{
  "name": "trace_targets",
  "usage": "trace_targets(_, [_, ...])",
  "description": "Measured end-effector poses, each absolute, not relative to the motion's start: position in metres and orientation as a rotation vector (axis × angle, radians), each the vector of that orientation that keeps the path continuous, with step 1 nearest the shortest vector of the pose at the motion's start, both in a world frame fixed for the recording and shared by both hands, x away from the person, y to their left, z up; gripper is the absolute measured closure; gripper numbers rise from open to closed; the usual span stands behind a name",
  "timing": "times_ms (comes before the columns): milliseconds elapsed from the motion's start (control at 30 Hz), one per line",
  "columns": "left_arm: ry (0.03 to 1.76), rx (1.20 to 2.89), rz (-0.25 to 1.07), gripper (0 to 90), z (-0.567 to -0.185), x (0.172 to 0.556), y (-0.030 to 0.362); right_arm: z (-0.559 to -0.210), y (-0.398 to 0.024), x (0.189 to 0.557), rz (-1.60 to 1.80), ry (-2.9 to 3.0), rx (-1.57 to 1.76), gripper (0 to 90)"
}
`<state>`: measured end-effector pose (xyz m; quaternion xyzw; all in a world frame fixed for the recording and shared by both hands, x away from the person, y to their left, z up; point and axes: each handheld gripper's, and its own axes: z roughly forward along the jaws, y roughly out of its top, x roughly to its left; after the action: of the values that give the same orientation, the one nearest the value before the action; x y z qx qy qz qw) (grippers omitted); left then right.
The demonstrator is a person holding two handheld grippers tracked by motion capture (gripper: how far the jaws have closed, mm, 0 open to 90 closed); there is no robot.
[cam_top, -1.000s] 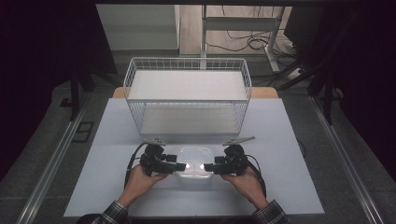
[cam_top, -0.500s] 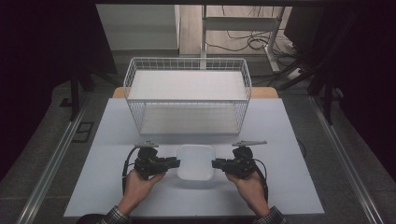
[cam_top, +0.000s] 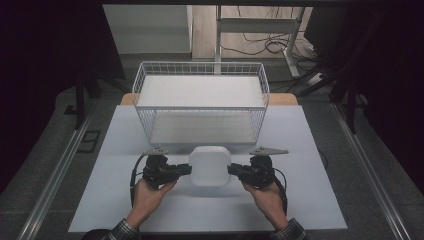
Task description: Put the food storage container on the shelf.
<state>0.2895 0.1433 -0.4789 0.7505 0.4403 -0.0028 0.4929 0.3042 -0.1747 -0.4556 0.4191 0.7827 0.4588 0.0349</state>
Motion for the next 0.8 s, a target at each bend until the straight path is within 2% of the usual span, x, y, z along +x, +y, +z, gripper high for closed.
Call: trace_targets(800, [1.009,1.773,0.150,79.5,-0.401,0.309,0.153,-0.387,-0.167,0.334,1.518,2.337,1.137,78.5])
